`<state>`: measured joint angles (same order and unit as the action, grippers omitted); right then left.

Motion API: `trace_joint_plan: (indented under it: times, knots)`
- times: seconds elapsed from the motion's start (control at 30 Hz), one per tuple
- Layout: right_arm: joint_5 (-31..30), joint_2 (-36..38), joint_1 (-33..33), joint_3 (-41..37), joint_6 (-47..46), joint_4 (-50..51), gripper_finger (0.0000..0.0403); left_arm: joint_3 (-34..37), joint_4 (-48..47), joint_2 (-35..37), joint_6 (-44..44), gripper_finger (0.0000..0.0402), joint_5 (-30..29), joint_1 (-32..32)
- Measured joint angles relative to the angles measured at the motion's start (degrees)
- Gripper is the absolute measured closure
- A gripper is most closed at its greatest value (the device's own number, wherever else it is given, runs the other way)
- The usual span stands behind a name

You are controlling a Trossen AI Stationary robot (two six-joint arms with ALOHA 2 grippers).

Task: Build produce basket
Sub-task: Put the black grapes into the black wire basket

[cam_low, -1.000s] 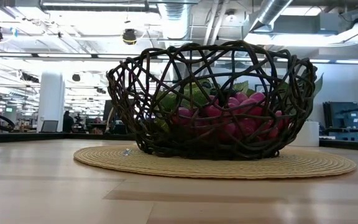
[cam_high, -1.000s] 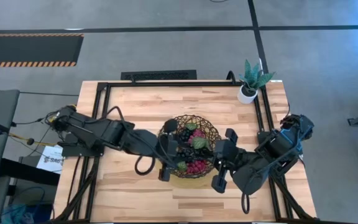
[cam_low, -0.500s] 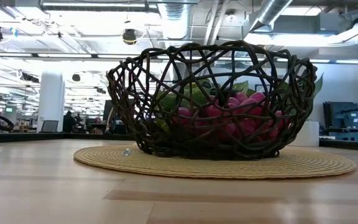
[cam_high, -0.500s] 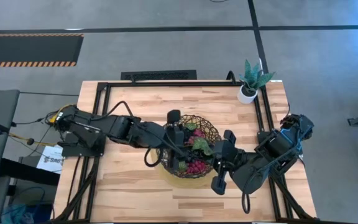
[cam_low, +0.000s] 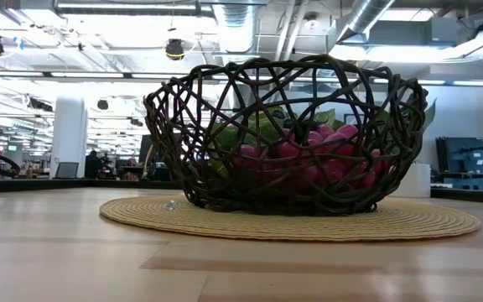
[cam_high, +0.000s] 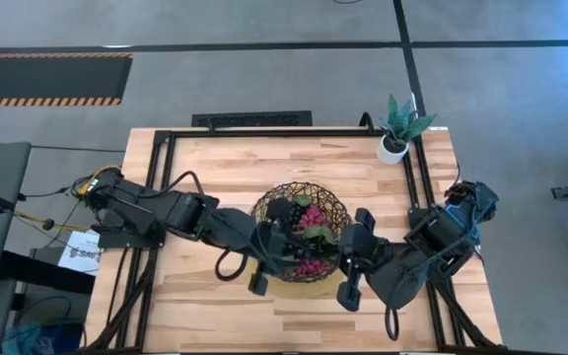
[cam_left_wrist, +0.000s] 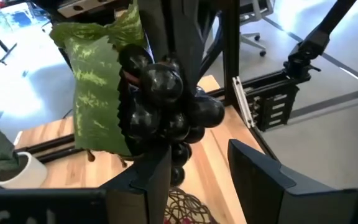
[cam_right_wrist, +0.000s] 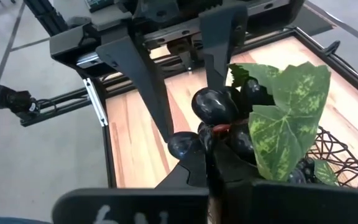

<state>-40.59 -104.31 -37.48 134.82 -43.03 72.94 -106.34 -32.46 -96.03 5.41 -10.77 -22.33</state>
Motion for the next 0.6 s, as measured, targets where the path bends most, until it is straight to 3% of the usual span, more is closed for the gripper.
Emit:
trace_joint_plan:
  times: [0.33,0.6]
  knots:
    - [-0.5,0.0,0.2,0.0,0.8,-1.6,0.0403,0.0,1.2,0.0,0.5,0.0255,-5.5,-0.3]
    - [-2.1,0.0,1.2,-0.1,2.2,-2.4,0.0403,0.0,3.0,0.0,0.4,0.0255,-6.2,-0.1]
